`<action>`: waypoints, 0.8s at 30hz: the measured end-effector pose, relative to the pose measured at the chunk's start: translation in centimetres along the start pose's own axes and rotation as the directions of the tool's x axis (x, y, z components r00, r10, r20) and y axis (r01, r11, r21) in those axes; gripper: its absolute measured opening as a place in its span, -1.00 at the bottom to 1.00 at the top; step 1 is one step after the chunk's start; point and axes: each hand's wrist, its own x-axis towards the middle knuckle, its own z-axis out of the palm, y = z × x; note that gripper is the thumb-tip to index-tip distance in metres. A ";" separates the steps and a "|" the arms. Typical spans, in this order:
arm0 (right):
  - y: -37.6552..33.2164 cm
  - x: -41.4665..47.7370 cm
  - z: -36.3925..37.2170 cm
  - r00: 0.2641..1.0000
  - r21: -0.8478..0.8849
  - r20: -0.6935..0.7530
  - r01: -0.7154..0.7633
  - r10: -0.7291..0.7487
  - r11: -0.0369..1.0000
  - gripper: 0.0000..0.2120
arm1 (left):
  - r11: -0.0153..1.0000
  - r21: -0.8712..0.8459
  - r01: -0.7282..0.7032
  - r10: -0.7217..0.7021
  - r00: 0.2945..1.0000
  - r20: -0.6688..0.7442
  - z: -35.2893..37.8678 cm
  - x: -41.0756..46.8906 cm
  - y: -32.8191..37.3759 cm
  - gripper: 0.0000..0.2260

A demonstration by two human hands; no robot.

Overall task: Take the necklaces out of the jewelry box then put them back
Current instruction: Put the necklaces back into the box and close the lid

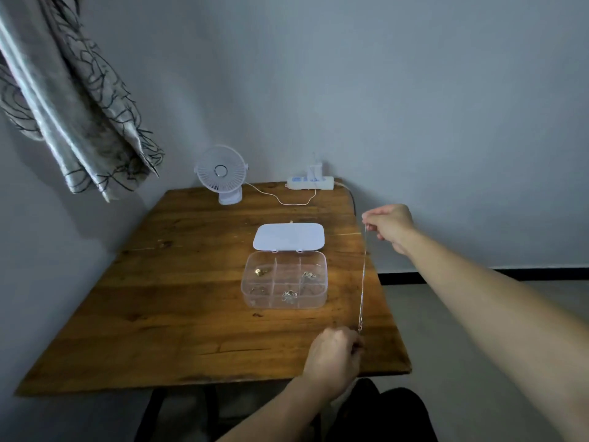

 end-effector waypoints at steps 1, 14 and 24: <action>0.5 0.7 0.4 1.000 -0.010 0.008 0.001 -0.001 1.000 -0.87 | 1.000 0.015 -0.020 0.020 1.000 0.013 0.1 0.3 -0.3 -0.83; 8.4 9.1 7.9 0.992 -0.354 0.129 0.048 -0.002 0.934 -0.88 | 0.978 -0.007 -0.206 0.206 0.978 -0.044 1.6 1.7 -4.3 -0.85; 9.4 10.0 8.4 0.988 -0.409 0.105 0.148 -0.114 0.900 -0.93 | 0.956 0.237 -0.174 0.192 0.980 -0.053 1.9 1.9 -4.3 -0.64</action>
